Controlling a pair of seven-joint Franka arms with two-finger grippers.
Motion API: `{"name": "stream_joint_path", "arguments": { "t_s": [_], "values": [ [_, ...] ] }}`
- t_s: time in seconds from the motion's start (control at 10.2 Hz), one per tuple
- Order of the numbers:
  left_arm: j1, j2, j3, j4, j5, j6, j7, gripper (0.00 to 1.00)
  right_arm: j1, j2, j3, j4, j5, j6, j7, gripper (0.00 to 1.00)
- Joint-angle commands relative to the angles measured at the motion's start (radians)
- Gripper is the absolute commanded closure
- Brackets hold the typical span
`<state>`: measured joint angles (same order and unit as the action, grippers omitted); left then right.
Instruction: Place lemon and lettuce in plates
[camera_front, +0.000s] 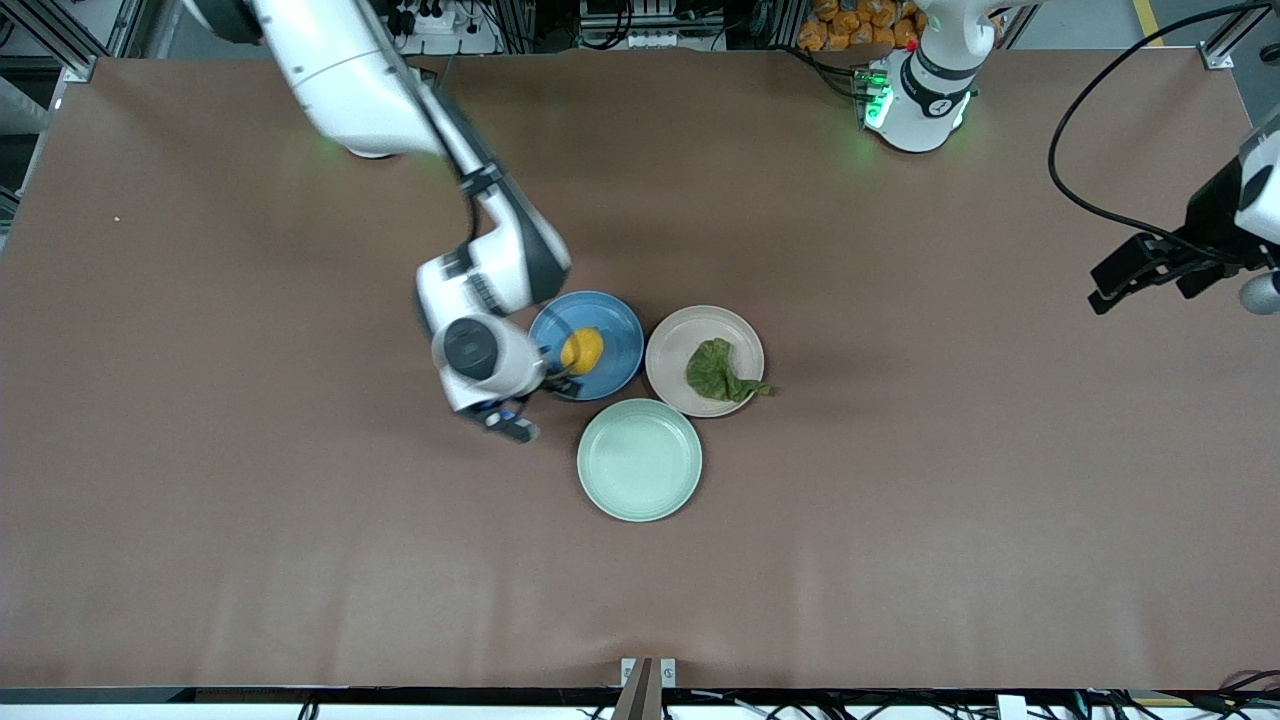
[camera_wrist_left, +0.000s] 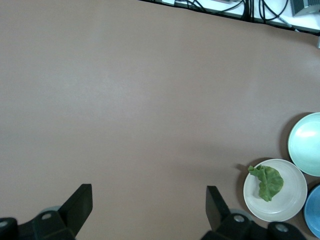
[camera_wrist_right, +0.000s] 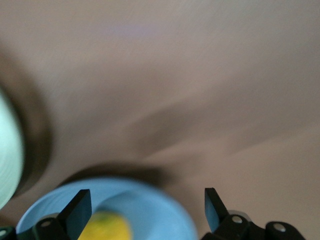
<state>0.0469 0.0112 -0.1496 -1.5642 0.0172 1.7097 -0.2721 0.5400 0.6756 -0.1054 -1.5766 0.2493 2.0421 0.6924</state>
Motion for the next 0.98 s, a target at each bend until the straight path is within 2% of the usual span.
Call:
{"name": "stream_joint_path", "arguments": {
  "t_s": [0.0,0.2,0.39,0.59,0.89],
  "values": [
    [-0.100,-0.017,0.092,-0.005,-0.023,-0.021,0.040,0.00,-0.118,-0.034,0.013,-0.003,0.001,-0.068,-0.181,0.00],
    [-0.137,-0.014,0.122,-0.005,-0.025,-0.042,0.082,0.00,-0.225,-0.066,0.010,-0.002,-0.008,-0.115,-0.324,0.00],
    [-0.133,-0.007,0.120,-0.004,-0.025,-0.042,0.082,0.00,-0.288,-0.099,-0.008,-0.003,-0.134,-0.154,-0.394,0.00],
    [-0.131,-0.004,0.119,0.013,-0.023,-0.064,0.096,0.00,-0.365,-0.114,-0.008,-0.008,-0.145,-0.177,-0.550,0.00],
    [-0.130,-0.004,0.119,0.023,-0.022,-0.081,0.169,0.00,-0.412,-0.134,-0.039,-0.017,-0.143,-0.214,-0.712,0.00]
  ]
}}
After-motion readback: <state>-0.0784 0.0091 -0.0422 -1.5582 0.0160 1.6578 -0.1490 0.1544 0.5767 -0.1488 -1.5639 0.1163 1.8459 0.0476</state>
